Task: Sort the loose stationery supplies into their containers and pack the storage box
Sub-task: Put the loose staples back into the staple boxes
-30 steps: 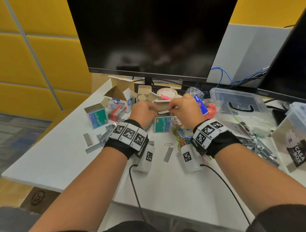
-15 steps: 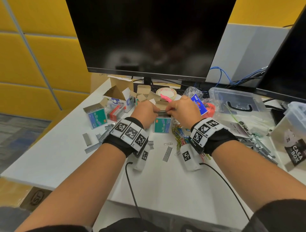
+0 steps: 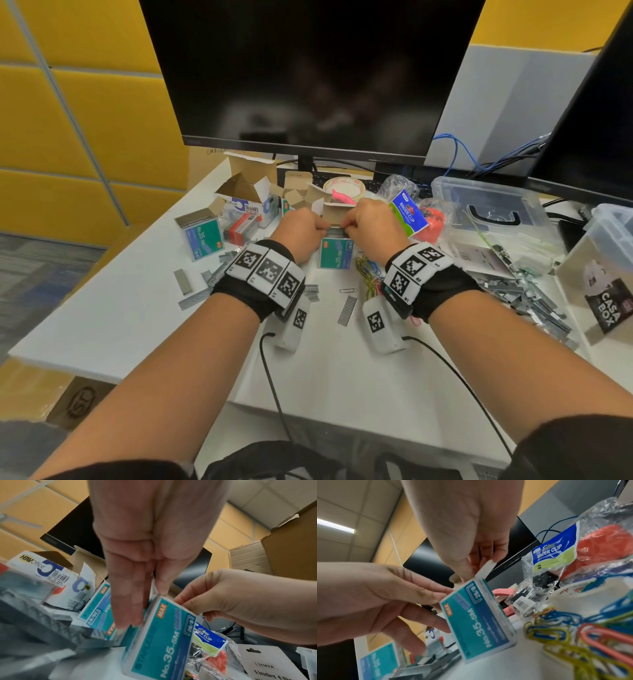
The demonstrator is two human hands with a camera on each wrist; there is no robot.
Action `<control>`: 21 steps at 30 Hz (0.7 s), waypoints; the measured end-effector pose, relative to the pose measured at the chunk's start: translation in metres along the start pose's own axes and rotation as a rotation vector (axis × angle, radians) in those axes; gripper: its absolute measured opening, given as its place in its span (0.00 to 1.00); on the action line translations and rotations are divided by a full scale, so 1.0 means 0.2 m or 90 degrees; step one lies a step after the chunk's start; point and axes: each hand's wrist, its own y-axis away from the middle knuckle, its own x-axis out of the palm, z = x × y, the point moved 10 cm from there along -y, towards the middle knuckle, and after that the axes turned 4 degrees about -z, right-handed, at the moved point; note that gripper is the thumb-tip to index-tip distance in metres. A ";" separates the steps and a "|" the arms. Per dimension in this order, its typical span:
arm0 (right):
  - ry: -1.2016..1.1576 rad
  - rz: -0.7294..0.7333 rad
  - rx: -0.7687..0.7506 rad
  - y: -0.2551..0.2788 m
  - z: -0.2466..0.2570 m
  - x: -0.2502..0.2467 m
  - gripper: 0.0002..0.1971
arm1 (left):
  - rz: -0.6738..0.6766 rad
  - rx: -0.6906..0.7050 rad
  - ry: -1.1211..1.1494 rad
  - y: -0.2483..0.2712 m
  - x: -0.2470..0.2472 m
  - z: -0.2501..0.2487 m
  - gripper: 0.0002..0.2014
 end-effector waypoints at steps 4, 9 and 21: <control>0.001 -0.025 -0.018 0.04 0.03 -0.04 0.13 | 0.007 -0.002 0.001 0.02 0.00 -0.01 0.16; -0.148 0.032 -0.154 0.14 0.20 -0.09 0.08 | 0.071 -0.036 0.098 0.08 0.01 0.02 0.18; 0.022 0.391 -0.141 0.24 0.33 0.32 0.15 | 0.137 -0.111 -0.116 0.23 -0.03 0.21 0.13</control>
